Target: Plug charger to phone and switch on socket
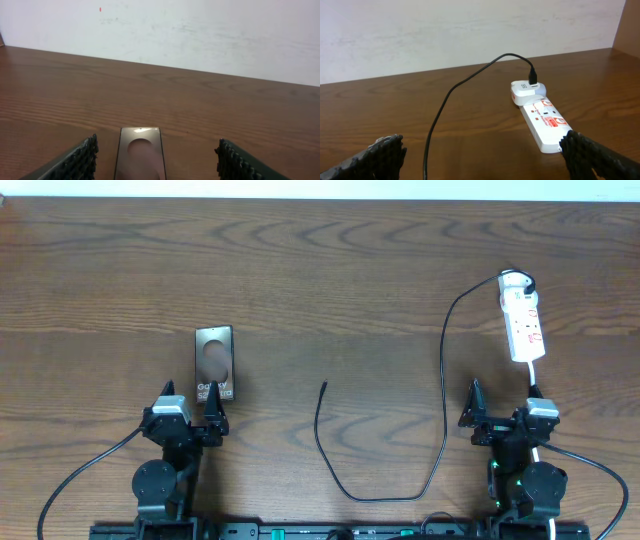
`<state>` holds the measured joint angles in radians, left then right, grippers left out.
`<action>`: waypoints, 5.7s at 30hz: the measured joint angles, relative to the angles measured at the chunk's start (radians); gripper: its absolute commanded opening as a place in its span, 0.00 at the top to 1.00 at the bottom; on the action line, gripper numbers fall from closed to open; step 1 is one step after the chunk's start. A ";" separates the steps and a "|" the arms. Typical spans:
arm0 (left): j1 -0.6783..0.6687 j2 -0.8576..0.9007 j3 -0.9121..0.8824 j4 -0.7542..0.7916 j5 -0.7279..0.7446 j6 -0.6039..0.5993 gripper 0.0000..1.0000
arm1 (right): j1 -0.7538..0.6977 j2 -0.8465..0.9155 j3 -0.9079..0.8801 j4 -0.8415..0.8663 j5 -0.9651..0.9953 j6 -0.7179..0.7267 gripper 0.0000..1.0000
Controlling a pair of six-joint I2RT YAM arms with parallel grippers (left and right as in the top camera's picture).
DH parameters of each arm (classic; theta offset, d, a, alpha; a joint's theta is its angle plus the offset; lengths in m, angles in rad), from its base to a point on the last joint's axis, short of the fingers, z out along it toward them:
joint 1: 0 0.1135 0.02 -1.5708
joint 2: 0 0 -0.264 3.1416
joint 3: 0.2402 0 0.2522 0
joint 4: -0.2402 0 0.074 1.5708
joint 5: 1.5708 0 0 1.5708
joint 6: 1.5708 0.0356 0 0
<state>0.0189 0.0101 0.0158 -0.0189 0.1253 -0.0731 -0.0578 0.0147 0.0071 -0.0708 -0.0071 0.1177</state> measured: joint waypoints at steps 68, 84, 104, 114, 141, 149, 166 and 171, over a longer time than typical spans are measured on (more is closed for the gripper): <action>0.000 0.233 0.225 -0.116 -0.019 0.105 0.26 | 0.000 0.000 0.000 0.000 0.000 0.000 0.01; 0.000 0.344 0.392 -0.209 -0.019 0.105 0.26 | 0.000 0.000 0.000 0.000 0.000 0.000 0.01; 0.000 1.173 1.281 -0.958 -0.019 0.108 0.26 | 0.000 -0.001 0.000 0.000 0.000 0.000 0.01; 0.000 1.472 1.343 -0.985 -0.015 0.108 0.26 | 0.000 -0.002 0.000 0.000 0.000 0.000 0.01; 0.000 1.617 1.332 -0.905 -0.003 0.113 0.04 | 0.000 -0.002 0.000 0.000 0.000 0.000 0.01; 0.000 1.774 1.330 -0.892 -0.002 0.083 0.04 | 0.000 -0.002 0.000 0.000 0.000 0.000 0.01; 0.000 1.912 1.320 -0.869 -0.001 0.043 0.04 | 0.000 -0.002 0.000 0.000 0.000 0.000 0.01; 0.000 1.913 1.320 -0.869 -0.023 0.043 0.04 | 0.000 -0.002 0.000 0.000 0.000 0.000 0.01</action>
<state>0.0189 1.9236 1.3354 -0.8883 0.1020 -0.0299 -0.0578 0.0128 0.0067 -0.0708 -0.0074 0.1177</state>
